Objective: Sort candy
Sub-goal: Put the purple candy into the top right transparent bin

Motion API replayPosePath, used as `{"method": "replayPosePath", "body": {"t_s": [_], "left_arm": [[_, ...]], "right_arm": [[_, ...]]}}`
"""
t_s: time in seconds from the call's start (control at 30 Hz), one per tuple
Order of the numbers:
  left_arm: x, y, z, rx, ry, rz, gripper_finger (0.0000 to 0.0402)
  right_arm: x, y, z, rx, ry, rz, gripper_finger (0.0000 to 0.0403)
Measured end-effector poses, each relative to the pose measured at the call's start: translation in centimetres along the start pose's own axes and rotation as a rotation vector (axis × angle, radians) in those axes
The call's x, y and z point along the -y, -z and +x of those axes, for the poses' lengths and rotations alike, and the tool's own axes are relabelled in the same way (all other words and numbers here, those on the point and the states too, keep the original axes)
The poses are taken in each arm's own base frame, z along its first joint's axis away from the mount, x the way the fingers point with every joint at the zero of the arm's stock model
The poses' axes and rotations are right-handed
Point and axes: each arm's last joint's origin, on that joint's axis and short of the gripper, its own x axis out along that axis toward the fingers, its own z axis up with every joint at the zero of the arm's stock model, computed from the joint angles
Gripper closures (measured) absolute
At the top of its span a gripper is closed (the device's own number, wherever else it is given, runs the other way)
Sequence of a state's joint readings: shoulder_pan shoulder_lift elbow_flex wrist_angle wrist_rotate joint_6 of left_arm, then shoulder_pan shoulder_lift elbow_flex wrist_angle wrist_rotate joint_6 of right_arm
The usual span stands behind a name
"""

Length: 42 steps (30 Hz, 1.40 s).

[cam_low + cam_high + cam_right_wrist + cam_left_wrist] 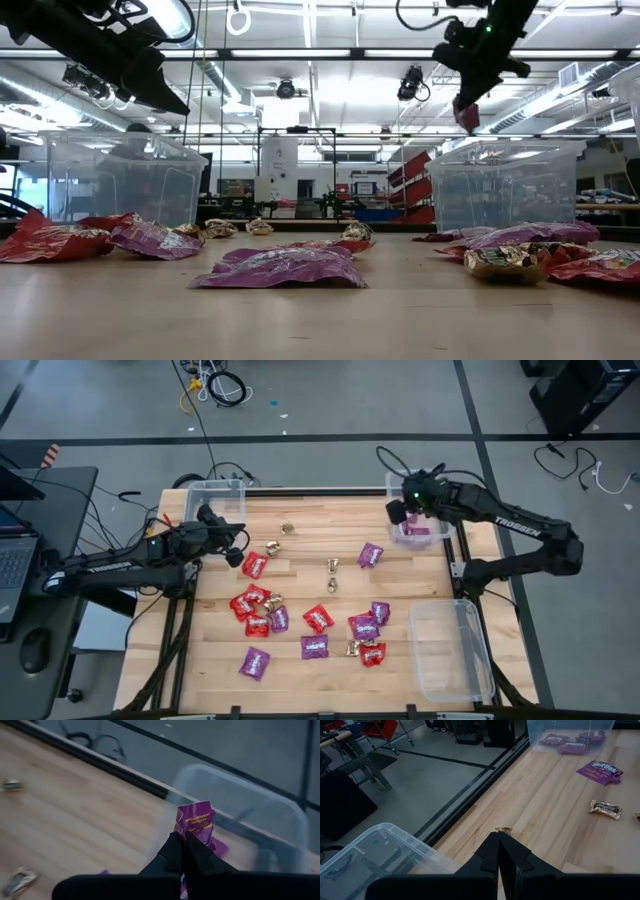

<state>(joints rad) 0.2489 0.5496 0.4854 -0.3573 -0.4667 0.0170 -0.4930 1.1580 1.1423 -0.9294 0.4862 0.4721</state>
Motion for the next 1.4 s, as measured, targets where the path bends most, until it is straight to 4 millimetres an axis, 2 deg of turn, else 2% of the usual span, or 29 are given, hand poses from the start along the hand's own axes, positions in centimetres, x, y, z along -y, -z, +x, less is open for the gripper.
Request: {"method": "replayPosePath", "body": {"t_s": [0.27,0.6,0.93,1.17,1.4], "left_arm": [[0.0,0.0,0.0,-0.001,0.0,-0.003,0.0393],[0.0,0.0,0.0,-0.001,0.0,-0.003,0.0393],[0.0,0.0,0.0,-0.004,0.0,-0.001,0.0393],[0.0,0.0,0.0,-0.004,0.0,-0.001,0.0393],[0.0,0.0,0.0,-0.004,0.0,-0.001,0.0393]], "right_arm": [[3.1,-0.4,1.3,-0.087,0.114,0.081,0.0402],[5.4,0.0,2.9,-0.192,0.078,0.176,0.0402],[6.3,0.1,3.3,-0.241,0.047,0.202,0.0403],[6.4,0.4,3.2,-0.276,0.028,0.108,0.0403],[6.4,0.4,3.2,-0.276,0.036,0.168,0.0403]]}}
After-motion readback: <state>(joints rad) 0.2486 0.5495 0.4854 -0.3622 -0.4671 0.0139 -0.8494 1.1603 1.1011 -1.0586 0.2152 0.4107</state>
